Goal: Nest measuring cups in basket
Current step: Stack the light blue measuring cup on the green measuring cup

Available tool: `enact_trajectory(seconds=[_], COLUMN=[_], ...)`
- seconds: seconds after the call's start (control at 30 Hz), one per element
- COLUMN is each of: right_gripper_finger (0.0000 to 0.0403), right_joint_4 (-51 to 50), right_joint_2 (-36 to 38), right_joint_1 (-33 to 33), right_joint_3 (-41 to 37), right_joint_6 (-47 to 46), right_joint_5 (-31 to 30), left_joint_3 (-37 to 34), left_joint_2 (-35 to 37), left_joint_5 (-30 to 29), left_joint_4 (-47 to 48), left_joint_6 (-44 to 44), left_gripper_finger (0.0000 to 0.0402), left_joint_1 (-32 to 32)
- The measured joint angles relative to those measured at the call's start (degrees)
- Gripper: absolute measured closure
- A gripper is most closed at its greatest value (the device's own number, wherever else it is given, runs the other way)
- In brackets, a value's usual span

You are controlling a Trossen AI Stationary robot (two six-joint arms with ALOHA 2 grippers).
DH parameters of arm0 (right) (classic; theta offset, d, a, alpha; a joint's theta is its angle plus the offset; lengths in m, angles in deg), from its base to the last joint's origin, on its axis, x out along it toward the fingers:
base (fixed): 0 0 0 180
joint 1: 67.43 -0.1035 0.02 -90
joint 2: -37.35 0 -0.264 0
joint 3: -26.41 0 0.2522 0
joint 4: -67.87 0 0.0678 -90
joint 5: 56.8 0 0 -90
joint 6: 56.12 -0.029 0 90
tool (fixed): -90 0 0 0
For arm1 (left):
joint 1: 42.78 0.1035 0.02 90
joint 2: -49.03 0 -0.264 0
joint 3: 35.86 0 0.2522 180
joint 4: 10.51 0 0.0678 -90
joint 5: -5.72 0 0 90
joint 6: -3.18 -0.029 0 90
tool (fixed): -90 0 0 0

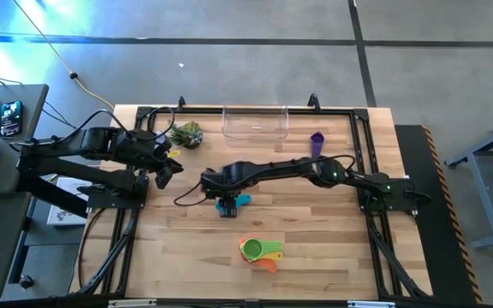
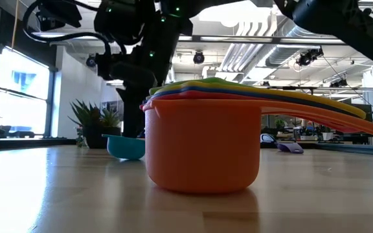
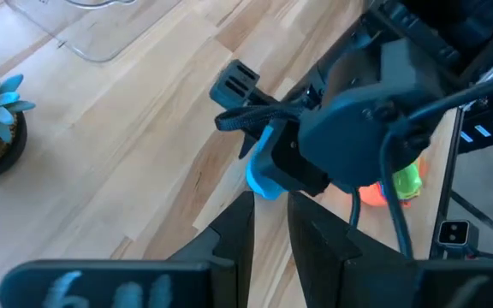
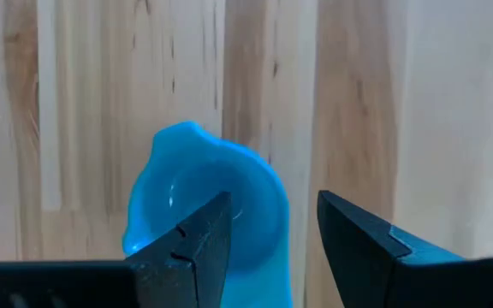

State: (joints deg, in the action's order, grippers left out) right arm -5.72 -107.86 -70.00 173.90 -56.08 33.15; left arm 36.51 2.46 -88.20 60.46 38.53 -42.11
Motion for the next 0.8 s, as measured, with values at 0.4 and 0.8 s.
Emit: enact_trajectory(seconds=[0.4,0.8], right_gripper_finger=[0.0272,0.0391], right_joint_4=[-0.67,-0.71], right_joint_2=[-1.40,-1.36], right_joint_1=[0.70,1.01], right_joint_3=[0.00,0.00], right_joint_6=[-1.35,-7.64], right_joint_5=[-0.52,1.85], left_joint_3=[0.00,0.00], left_joint_2=[0.00,0.00], left_joint_5=[-1.12,-1.29], left_joint_4=[0.10,0.15], left_joint_6=[0.00,-1.12], left_gripper_finger=[0.0339,0.0339], left_joint_1=[0.02,0.02])
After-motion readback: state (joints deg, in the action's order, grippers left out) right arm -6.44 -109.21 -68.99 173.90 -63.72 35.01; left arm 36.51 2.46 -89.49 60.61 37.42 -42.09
